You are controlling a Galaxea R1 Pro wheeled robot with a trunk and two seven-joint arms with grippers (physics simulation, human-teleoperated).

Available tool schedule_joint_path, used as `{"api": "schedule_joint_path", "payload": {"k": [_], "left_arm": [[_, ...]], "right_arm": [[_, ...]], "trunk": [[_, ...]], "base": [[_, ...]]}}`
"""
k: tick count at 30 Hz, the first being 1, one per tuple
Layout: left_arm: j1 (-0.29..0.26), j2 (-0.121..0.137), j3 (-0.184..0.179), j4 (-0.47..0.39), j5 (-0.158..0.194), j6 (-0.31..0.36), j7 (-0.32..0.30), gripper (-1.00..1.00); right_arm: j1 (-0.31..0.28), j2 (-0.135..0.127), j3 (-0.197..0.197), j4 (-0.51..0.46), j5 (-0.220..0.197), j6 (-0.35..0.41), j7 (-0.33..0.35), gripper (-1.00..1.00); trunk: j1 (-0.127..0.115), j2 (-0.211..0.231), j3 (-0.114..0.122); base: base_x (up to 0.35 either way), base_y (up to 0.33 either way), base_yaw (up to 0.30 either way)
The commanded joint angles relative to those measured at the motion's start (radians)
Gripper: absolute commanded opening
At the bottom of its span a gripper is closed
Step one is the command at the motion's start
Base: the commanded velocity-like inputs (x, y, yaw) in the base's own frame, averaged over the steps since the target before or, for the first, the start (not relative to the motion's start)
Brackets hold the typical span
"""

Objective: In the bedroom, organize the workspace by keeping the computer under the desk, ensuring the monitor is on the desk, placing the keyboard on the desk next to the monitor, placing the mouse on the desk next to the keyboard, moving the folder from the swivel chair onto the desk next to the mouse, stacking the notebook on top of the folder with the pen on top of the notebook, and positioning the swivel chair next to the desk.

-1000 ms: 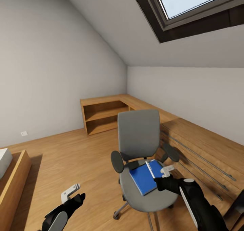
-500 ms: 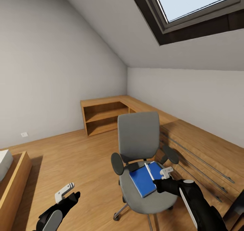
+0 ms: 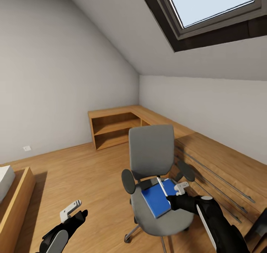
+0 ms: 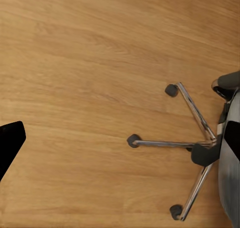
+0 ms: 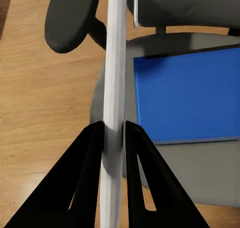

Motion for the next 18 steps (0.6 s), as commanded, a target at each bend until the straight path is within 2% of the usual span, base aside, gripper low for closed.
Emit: {"api": "schedule_joint_path", "payload": {"k": [1,12,14,17,18], "left_arm": [[-0.001,0.001,-0.002,-0.002,0.007,0.001,0.008,1.00],[-0.001,0.000,-0.006,-0.057,0.004,-0.005,0.013,1.00],[0.000,-0.001,-0.009,-0.085,-0.016,-0.020,0.014,1.00],[0.018,-0.002,-0.024,-0.141,-0.097,-0.044,0.014,1.00],[0.025,-0.003,-0.025,-0.152,-0.110,-0.047,0.014,1.00]], "right_arm": [[-0.001,-0.001,-0.002,-0.003,0.011,0.003,0.036,-1.00],[0.000,-0.002,-0.004,-0.039,0.003,0.003,0.044,-1.00],[0.001,-0.003,-0.005,-0.066,-0.002,0.003,0.044,-1.00],[0.011,-0.003,-0.005,-0.107,-0.007,0.014,0.044,-1.00],[0.012,-0.003,-0.005,-0.111,-0.007,0.021,0.044,-1.00]], "trunk": [[-0.004,0.006,0.002],[-0.046,0.083,0.036],[-0.054,0.097,0.043],[-0.065,0.118,0.052],[-0.069,0.125,0.055]], "base": [[0.000,0.000,0.000],[0.000,0.000,0.000],[0.000,0.000,0.000],[0.000,0.000,0.000],[0.000,0.000,0.000]]}}
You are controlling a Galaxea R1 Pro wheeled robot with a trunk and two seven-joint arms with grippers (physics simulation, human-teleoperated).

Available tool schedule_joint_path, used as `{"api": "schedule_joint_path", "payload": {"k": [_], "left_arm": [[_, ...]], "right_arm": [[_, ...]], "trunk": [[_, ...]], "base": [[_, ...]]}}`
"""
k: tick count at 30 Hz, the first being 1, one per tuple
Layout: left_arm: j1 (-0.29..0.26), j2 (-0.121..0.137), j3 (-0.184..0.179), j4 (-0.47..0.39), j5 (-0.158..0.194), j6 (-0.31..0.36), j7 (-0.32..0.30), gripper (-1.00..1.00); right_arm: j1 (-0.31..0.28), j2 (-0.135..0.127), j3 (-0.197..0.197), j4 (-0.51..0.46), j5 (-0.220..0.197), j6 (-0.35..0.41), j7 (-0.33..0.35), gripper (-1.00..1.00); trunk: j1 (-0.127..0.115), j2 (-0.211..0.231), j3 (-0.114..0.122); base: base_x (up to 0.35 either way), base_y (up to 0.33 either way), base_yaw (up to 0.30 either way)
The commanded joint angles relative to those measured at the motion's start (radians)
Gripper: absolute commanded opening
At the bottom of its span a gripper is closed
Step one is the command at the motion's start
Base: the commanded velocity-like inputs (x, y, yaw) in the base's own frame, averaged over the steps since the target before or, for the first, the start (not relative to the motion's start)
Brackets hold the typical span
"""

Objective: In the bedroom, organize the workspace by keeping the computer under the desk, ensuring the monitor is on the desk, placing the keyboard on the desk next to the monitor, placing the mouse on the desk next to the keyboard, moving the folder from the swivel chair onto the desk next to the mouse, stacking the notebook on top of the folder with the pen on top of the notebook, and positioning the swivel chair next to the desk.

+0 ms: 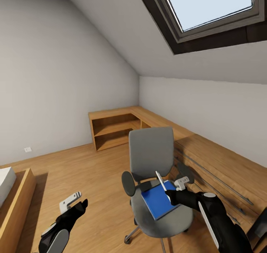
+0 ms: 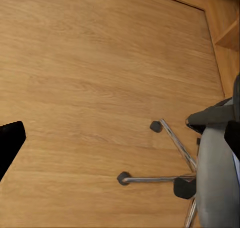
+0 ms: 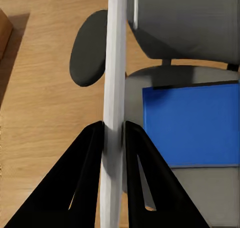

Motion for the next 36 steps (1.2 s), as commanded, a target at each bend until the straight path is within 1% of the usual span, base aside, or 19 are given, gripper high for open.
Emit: {"api": "schedule_joint_path", "payload": {"k": [1,2,3,6,7,10,11,13,14,16,19,20,21,22,24,27,31,33,36], "left_arm": [[0.028,0.000,-0.007,-0.049,-0.026,-0.006,0.008,1.00],[0.035,0.000,-0.010,-0.060,-0.031,-0.007,0.008,1.00],[0.057,0.000,-0.036,-0.088,-0.046,-0.010,0.008,1.00],[0.064,0.001,-0.068,-0.097,-0.052,-0.011,0.009,1.00],[0.067,0.001,-0.118,-0.102,-0.055,-0.012,0.013,1.00],[0.068,0.003,-0.193,-0.103,-0.056,-0.013,0.052,1.00],[0.068,0.003,-0.207,-0.104,-0.056,-0.013,0.061,1.00],[0.068,0.003,-0.274,-0.106,-0.057,-0.013,0.100,1.00],[0.068,0.003,-0.293,-0.107,-0.057,-0.013,0.109,1.00],[0.068,0.003,-0.368,-0.108,-0.057,-0.019,0.144,1.00],[0.068,0.003,-0.445,-0.109,-0.058,-0.046,0.189,1.00],[0.068,0.004,-0.484,-0.109,-0.061,-0.064,0.220,1.00],[0.068,0.004,-0.502,-0.109,-0.063,-0.072,0.237,1.00],[0.068,0.004,-0.536,-0.109,-0.072,-0.085,0.270,1.00],[0.068,0.004,-0.578,-0.109,-0.089,-0.100,0.315,1.00],[0.068,0.005,-0.599,-0.109,-0.097,-0.106,0.336,1.00],[0.069,0.005,-0.606,-0.108,-0.100,-0.108,0.343,1.00],[0.069,0.005,-0.608,-0.108,-0.101,-0.109,0.346,1.00],[0.068,0.004,-0.609,-0.106,-0.101,-0.108,0.350,1.00]], "right_arm": [[0.003,0.000,-0.011,-0.024,0.008,0.034,0.009,-1.00],[0.003,0.000,-0.016,-0.030,0.008,0.040,0.009,-1.00],[0.006,0.000,-0.054,-0.056,0.004,0.056,0.009,-1.00],[0.008,0.001,-0.094,-0.066,0.002,0.061,0.009,-1.00],[0.009,0.001,-0.170,-0.073,0.001,0.065,0.009,-1.00],[0.009,0.006,-0.270,-0.098,0.000,0.093,0.009,-1.00],[0.009,0.007,-0.286,-0.103,0.000,0.103,0.009,-1.00],[0.009,0.010,-0.345,-0.118,0.001,0.138,0.008,-1.00],[0.009,0.010,-0.359,-0.121,0.001,0.145,0.008,-1.00],[0.009,0.014,-0.411,-0.129,0.000,0.164,0.007,-1.00],[0.009,0.019,-0.439,-0.143,0.000,0.173,0.006,-1.00],[0.009,0.021,-0.447,-0.148,0.000,0.175,0.006,-1.00],[0.009,0.022,-0.451,-0.150,0.000,0.176,0.005,-1.00],[0.009,0.023,-0.458,-0.154,0.000,0.177,0.004,-1.00],[0.009,0.024,-0.471,-0.157,0.000,0.184,0.004,-1.00],[0.009,0.024,-0.486,-0.158,0.001,0.194,0.003,-1.00],[0.009,0.025,-0.495,-0.157,0.001,0.197,-0.004,-1.00],[0.009,0.025,-0.498,-0.156,0.002,0.198,-0.025,-1.00],[0.009,0.025,-0.502,-0.155,0.001,0.198,-0.111,-1.00]], "trunk": [[-0.004,0.006,0.002],[-0.008,0.013,0.005],[-0.012,0.020,0.008],[-0.023,0.041,0.018],[-0.027,0.048,0.021],[-0.038,0.069,0.030],[-0.042,0.076,0.033],[-0.050,0.090,0.040],[-0.054,0.097,0.043],[-0.061,0.111,0.049],[-0.073,0.132,0.058],[-0.077,0.139,0.062],[-0.081,0.146,0.065],[-0.084,0.153,0.068],[-0.092,0.167,0.076],[-0.104,0.188,0.088],[-0.119,0.216,0.105],[-0.127,0.230,0.113],[-0.138,0.251,0.125]], "base": [[0.000,0.000,0.000],[0.000,0.000,0.000],[0.000,0.000,0.000],[0.000,0.000,0.000],[0.000,0.000,0.000],[0.000,0.000,0.000],[0.000,0.000,0.000],[0.000,0.000,0.000],[0.000,0.000,0.000],[0.000,0.000,0.000],[0.000,0.000,0.000],[0.000,0.000,-0.004],[0.000,0.000,-0.015],[0.000,0.000,-0.051],[0.000,0.000,-0.108],[0.000,0.000,-0.155],[0.000,0.000,-0.181],[0.000,0.000,-0.200],[0.000,0.000,-0.226]]}}
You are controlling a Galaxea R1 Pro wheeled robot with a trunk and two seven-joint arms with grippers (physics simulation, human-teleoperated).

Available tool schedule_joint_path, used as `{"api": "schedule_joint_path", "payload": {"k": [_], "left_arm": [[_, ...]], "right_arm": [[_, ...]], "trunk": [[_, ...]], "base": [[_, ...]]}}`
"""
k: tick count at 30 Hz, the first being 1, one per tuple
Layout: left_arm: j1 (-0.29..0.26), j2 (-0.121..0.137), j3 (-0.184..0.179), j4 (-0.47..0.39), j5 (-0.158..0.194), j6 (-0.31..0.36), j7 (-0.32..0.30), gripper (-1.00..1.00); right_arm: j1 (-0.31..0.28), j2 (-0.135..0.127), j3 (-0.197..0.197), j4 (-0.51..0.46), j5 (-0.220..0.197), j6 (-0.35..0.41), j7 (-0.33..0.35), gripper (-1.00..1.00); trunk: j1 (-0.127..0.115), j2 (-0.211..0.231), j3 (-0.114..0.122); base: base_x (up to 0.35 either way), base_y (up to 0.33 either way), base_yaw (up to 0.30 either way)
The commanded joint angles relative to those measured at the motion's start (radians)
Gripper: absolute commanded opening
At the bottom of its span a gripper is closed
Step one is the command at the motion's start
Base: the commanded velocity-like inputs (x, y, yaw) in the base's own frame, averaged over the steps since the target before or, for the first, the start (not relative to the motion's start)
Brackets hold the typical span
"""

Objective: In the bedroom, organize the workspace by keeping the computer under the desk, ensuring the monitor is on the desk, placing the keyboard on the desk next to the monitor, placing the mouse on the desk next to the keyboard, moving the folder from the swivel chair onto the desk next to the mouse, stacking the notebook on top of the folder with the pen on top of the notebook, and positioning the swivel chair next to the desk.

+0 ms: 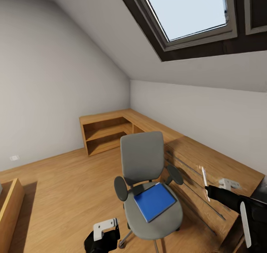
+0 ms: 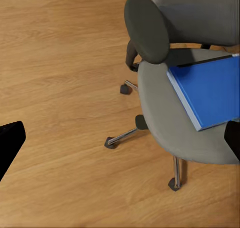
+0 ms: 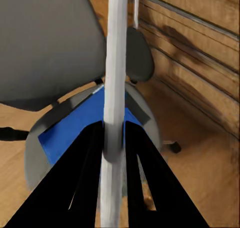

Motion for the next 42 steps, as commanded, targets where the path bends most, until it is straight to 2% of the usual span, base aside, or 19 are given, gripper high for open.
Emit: {"api": "schedule_joint_path", "payload": {"k": [1,2,6,7,8,11,17,19,36,39,42], "left_arm": [[-0.001,0.000,-0.001,-0.002,0.002,0.007,0.006,1.00],[0.000,0.000,-0.001,0.000,0.002,0.009,0.006,1.00],[0.000,0.000,0.000,0.003,0.001,0.010,0.008,1.00],[-0.001,0.000,0.000,0.004,0.001,0.010,0.009,1.00],[-0.001,-0.001,-0.001,0.005,0.001,0.010,0.010,1.00],[0.000,-0.002,-0.001,0.007,0.001,0.011,0.010,1.00],[0.000,-0.004,-0.001,0.008,0.001,0.012,0.010,1.00],[0.000,-0.005,-0.001,0.009,0.001,0.012,0.010,1.00],[0.000,-0.008,-0.001,0.012,0.002,0.013,0.010,1.00],[-0.001,-0.008,-0.001,0.012,0.002,0.013,0.010,1.00],[0.000,-0.008,-0.001,0.012,0.003,0.013,0.010,1.00]], "right_arm": [[-0.001,0.000,-0.003,-0.001,0.008,0.004,-0.009,-1.00],[-0.001,0.001,-0.018,0.000,0.008,0.004,-0.066,-1.00],[-0.003,0.004,-0.087,0.002,-0.012,0.004,-0.145,-1.00],[-0.003,0.005,-0.099,0.004,-0.017,0.003,-0.196,-1.00],[-0.003,0.006,-0.102,0.004,-0.020,0.000,-0.249,-1.00],[-0.003,0.005,-0.104,0.004,-0.029,-0.004,-0.315,-1.00],[-0.003,0.005,-0.105,0.006,-0.033,-0.011,-0.408,-1.00],[-0.003,0.005,-0.105,0.017,-0.035,-0.040,-0.437,-1.00],[-0.003,0.006,-0.097,0.051,-0.039,-0.088,-0.445,-1.00],[-0.003,0.006,-0.088,0.057,-0.037,-0.106,-0.452,-1.00],[-0.005,0.006,-0.059,0.071,-0.034,-0.107,-0.489,-1.00]], "trunk": [[-0.004,0.006,0.003],[-0.008,0.013,0.007],[-0.023,0.041,0.022],[-0.027,0.048,0.026],[-0.031,0.055,0.030],[-0.042,0.076,0.041],[-0.065,0.118,0.064],[-0.073,0.132,0.071],[-0.138,0.251,0.134],[-0.149,0.272,0.143],[-0.161,0.293,0.152]], "base": [[0.000,0.000,-0.239],[0.000,0.000,-0.249],[0.000,0.000,-0.255],[0.000,0.000,-0.263],[0.000,0.000,-0.267],[0.000,0.000,-0.268],[0.000,0.000,-0.271],[0.000,0.000,-0.273],[0.000,0.000,-0.240],[0.000,0.000,-0.006],[0.000,0.000,-0.002]]}}
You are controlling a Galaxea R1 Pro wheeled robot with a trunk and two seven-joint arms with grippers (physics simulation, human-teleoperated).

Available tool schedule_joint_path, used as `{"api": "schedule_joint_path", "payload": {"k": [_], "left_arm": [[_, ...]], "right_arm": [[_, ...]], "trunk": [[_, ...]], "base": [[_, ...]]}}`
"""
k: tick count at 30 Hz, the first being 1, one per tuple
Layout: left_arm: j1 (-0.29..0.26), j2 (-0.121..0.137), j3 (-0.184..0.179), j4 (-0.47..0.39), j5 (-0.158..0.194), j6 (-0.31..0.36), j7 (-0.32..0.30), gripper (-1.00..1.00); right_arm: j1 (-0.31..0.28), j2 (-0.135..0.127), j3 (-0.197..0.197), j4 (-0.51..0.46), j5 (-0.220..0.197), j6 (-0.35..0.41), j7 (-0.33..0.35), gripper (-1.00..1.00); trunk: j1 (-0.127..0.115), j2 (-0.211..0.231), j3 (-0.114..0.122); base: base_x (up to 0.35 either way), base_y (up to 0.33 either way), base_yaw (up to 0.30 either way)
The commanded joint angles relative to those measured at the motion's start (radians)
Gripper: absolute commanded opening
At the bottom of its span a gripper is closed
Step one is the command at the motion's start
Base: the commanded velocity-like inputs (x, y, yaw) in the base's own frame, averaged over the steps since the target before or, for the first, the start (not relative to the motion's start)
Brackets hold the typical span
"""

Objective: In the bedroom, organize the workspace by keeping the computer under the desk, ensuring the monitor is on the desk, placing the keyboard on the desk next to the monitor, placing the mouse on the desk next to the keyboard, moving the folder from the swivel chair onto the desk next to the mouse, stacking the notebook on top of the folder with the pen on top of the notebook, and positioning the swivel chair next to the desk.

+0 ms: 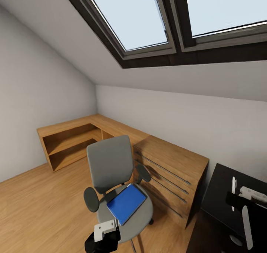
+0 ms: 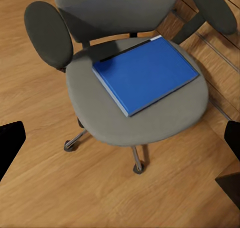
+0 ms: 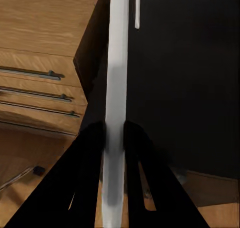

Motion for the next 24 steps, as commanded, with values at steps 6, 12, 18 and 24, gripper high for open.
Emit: {"api": "schedule_joint_path", "payload": {"k": [6,12,18,24], "left_arm": [[-0.001,0.000,-0.001,-0.002,0.002,0.007,0.004,1.00],[-0.001,0.000,-0.004,-0.002,0.001,0.004,0.004,1.00],[-0.001,0.000,-0.005,-0.002,0.001,0.004,0.005,1.00],[-0.001,0.000,-0.016,-0.002,0.001,0.004,0.005,1.00]], "right_arm": [[-0.019,-0.007,0.084,0.126,0.011,-0.038,-0.162,-1.00],[-0.095,-0.047,0.092,0.298,0.014,-0.075,-0.193,-1.00],[-0.136,-0.076,0.093,0.395,0.012,-0.106,-0.195,-1.00],[-0.207,-0.134,0.090,0.578,0.006,-0.183,-0.194,-1.00]], "trunk": [[0.000,-0.001,-0.002],[0.000,-0.001,-0.002],[0.000,-0.001,-0.002],[0.000,-0.001,-0.002]], "base": [[0.000,0.000,0.000],[0.000,0.000,0.000],[0.000,0.000,0.000],[0.000,0.000,0.000]]}}
